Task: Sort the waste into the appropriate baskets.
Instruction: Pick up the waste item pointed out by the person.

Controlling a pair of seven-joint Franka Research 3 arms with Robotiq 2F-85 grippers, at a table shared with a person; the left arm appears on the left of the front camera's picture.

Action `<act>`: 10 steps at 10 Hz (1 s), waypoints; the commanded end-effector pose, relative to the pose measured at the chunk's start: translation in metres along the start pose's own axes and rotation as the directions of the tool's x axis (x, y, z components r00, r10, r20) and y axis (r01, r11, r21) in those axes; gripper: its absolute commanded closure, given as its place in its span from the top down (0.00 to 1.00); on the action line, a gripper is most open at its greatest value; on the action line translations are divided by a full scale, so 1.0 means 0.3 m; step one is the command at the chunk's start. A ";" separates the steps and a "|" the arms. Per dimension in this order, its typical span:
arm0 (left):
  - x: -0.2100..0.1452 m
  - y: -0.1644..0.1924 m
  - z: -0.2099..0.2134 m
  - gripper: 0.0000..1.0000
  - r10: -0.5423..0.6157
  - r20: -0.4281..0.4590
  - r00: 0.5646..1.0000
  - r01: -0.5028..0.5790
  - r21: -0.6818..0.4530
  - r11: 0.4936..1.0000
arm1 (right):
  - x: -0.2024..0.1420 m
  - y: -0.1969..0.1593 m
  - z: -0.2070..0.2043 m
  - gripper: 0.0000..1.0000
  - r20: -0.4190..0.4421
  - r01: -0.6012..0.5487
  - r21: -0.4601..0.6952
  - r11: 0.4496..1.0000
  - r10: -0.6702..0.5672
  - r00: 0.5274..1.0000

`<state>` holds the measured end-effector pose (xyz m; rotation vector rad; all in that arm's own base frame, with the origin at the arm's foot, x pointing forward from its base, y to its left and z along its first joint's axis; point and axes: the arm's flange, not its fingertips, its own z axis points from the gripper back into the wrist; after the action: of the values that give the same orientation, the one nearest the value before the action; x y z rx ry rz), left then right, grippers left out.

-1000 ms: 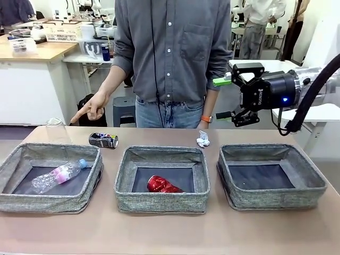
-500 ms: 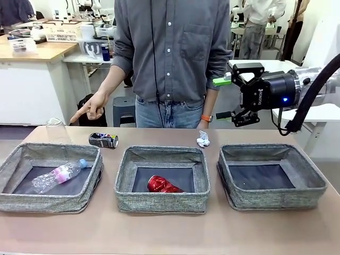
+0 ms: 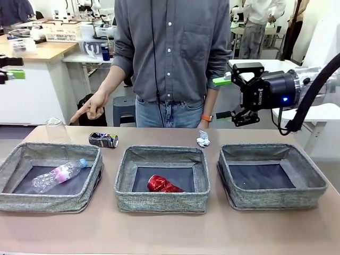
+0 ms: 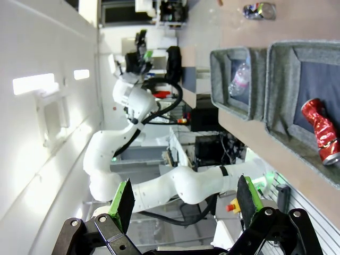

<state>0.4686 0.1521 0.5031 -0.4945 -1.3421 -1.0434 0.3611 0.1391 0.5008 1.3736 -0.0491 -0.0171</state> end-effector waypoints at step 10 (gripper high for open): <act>-0.361 0.202 -0.032 1.00 0.065 -0.077 0.995 -0.079 -0.197 0.977 | 0.010 0.009 0.001 1.00 -0.003 -0.019 0.018 1.000 0.019 1.000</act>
<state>0.5186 0.1934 0.4163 -0.6266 -1.1600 -1.1081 0.3614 0.1391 0.5011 1.3738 -0.0494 -0.0163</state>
